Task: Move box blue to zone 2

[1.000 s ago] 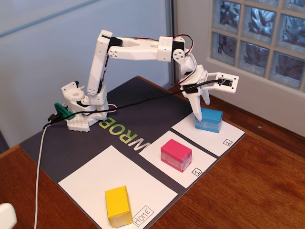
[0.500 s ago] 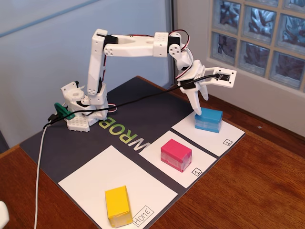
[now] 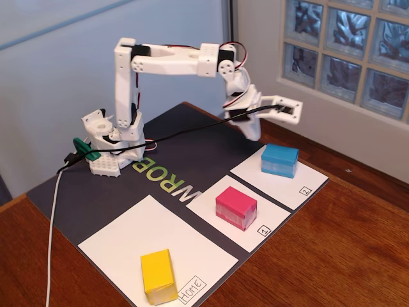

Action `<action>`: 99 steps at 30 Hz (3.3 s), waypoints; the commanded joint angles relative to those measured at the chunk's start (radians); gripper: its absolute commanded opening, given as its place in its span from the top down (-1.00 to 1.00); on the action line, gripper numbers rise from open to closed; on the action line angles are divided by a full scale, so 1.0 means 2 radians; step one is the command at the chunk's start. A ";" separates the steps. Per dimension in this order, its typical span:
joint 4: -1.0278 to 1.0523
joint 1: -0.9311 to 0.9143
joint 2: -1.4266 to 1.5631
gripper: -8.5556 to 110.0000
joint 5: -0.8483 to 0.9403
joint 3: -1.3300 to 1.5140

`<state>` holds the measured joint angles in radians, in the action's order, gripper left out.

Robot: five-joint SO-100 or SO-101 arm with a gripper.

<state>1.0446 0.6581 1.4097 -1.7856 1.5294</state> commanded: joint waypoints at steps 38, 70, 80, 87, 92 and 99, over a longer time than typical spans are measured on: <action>0.327 -0.334 0.445 0.86 0.114 0.221; 0.202 -0.463 0.808 0.86 0.231 0.647; 0.193 -0.410 0.892 0.86 0.196 0.713; 0.193 -0.410 0.946 0.86 0.192 0.752; 0.199 -0.387 0.965 0.86 0.192 0.755; 0.199 -0.390 0.965 0.86 0.194 0.755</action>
<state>1.4220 -0.1289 3.2858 -1.4021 2.9943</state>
